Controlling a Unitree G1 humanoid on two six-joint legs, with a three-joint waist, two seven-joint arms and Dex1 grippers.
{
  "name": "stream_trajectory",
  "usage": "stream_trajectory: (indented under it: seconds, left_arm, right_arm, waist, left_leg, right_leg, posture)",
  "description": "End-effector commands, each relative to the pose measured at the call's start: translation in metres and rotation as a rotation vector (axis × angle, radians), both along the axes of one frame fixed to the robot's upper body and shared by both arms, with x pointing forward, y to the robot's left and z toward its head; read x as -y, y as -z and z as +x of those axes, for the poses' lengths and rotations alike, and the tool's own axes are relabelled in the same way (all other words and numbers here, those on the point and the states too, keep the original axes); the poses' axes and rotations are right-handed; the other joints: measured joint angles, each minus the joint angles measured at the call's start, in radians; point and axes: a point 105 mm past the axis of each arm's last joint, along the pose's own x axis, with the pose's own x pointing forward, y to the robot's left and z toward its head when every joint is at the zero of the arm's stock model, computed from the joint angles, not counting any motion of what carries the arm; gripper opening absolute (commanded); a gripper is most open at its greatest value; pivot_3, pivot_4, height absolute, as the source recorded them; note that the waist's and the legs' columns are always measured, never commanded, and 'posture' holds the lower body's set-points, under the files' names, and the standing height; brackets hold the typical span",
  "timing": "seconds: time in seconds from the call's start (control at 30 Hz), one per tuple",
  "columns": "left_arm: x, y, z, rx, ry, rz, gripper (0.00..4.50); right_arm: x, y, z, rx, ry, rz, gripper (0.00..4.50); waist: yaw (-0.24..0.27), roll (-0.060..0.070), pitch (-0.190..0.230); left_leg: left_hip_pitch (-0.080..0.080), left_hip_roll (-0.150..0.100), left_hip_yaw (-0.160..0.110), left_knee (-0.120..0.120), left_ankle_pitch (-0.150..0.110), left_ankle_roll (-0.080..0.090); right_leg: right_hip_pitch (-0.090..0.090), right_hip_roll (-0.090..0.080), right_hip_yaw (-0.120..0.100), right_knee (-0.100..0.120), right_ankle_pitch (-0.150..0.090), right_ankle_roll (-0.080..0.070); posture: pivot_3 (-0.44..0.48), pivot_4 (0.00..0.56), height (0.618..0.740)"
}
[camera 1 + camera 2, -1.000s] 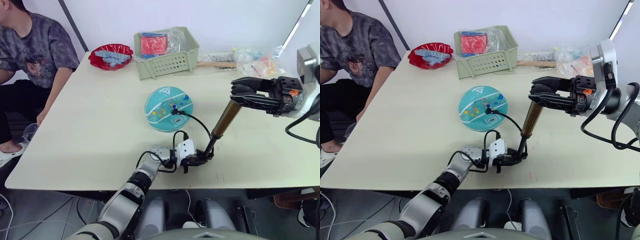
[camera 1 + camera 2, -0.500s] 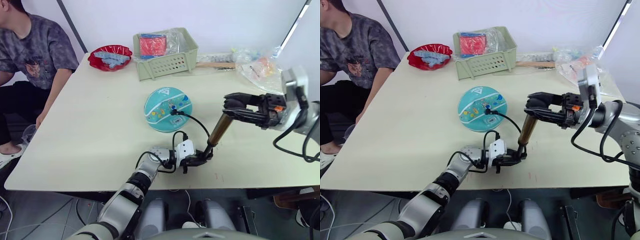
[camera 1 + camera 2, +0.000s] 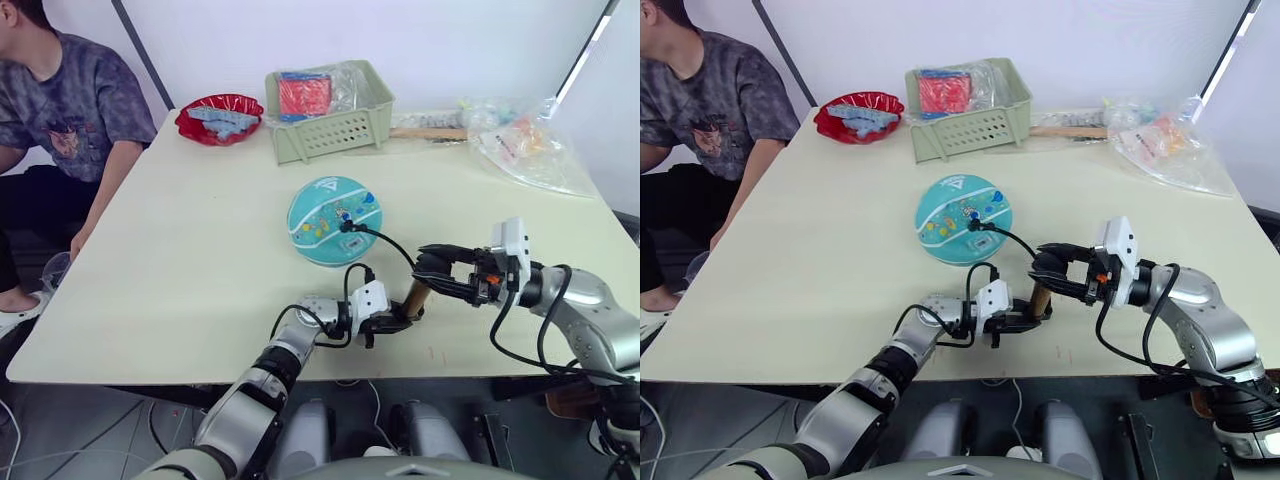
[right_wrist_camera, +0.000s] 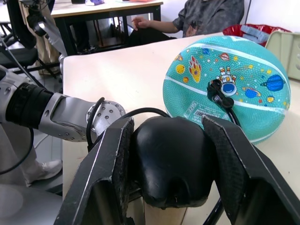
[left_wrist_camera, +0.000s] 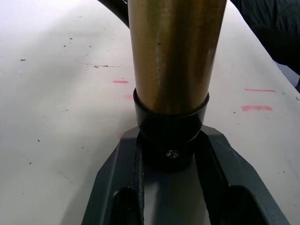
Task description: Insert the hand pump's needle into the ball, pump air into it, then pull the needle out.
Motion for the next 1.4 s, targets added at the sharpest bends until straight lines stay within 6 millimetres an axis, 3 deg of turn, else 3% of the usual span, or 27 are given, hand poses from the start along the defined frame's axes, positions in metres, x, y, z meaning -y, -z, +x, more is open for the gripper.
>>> stream_trajectory:
  seconds: [0.03,0.1,0.23,0.4,0.8,1.03,1.13,1.27,1.4]
  left_arm:
    - [-0.015,0.036,-0.021,-0.125,0.011,0.111,1.07]
    - [-0.015,0.036,-0.021,-0.126,0.011,0.112,1.07]
    - [-0.016,0.039,-0.024,-0.130,0.014,0.118,1.07]
    - [-0.016,0.040,-0.025,-0.130,0.022,0.121,1.07]
    - [-0.013,0.039,-0.027,-0.127,0.037,0.119,1.07]
    - [-0.013,0.039,-0.029,-0.127,0.039,0.115,1.07]
    - [-0.013,0.039,-0.032,-0.129,0.042,0.109,1.07]
    - [-0.011,0.036,-0.034,-0.122,0.050,0.105,1.07]
    - [-0.012,0.032,-0.031,-0.120,0.045,0.108,1.07]
  right_arm:
    - [0.011,0.011,0.004,-0.061,0.042,-0.045,1.81]
    - [0.012,-0.005,0.006,-0.042,0.030,-0.017,1.81]
    - [0.014,-0.056,0.003,-0.010,-0.026,0.064,1.81]
    - [0.020,-0.098,0.002,0.035,-0.044,0.098,1.81]
    - [0.033,-0.163,-0.008,0.117,-0.067,0.110,1.81]
    - [0.035,-0.170,-0.004,0.125,-0.041,0.115,1.81]
    - [0.033,-0.163,-0.004,0.107,-0.048,0.104,1.81]
    - [0.031,-0.121,0.005,-0.006,-0.022,0.051,1.81]
    - [0.027,-0.094,0.007,-0.051,-0.014,0.037,1.81]
  waist:
    - [0.000,0.000,0.000]
    - [0.000,0.000,0.001]
    - [0.001,0.003,0.004]
    - [0.003,0.003,0.005]
    - [0.003,0.005,0.010]
    - [0.002,0.006,0.010]
    - [0.002,0.006,0.010]
    - [0.002,0.004,0.009]
    - [0.001,0.004,0.008]
  left_leg:
    - [0.000,0.000,0.000,0.000,0.000,0.000]
    - [0.000,0.000,0.000,0.000,0.000,0.000]
    - [-0.002,0.000,-0.001,0.000,0.000,0.000]
    - [-0.005,-0.001,0.000,0.000,0.000,0.000]
    - [-0.005,0.000,-0.001,0.000,0.000,0.000]
    - [-0.005,0.000,-0.001,0.000,0.000,0.000]
    - [-0.007,0.000,0.000,-0.001,0.000,0.001]
    - [-0.007,0.000,0.000,-0.001,-0.003,0.006]
    - [-0.006,0.000,0.001,-0.001,-0.005,0.009]
  right_leg:
    - [0.000,0.000,0.000,0.000,0.000,0.000]
    - [0.000,0.000,0.000,0.000,0.000,0.000]
    - [-0.001,-0.001,0.000,0.000,0.000,0.000]
    - [-0.003,-0.002,0.000,-0.001,0.002,-0.004]
    - [-0.003,-0.002,0.000,-0.001,0.001,-0.001]
    - [-0.004,-0.002,0.000,-0.001,0.001,-0.002]
    - [-0.006,-0.002,0.001,-0.001,0.003,-0.004]
    - [-0.005,-0.001,0.003,-0.001,0.004,-0.001]
    - [-0.005,0.001,0.003,-0.001,0.004,-0.001]
  posture:
    - [0.000,0.150,0.738]
    - [0.000,0.150,0.738]
    - [0.000,0.150,0.738]
    - [0.000,0.150,0.738]
    - [0.000,0.150,0.738]
    - [0.000,0.150,0.738]
    - [0.000,0.150,0.738]
    - [0.000,0.150,0.738]
    - [0.000,0.150,0.738]
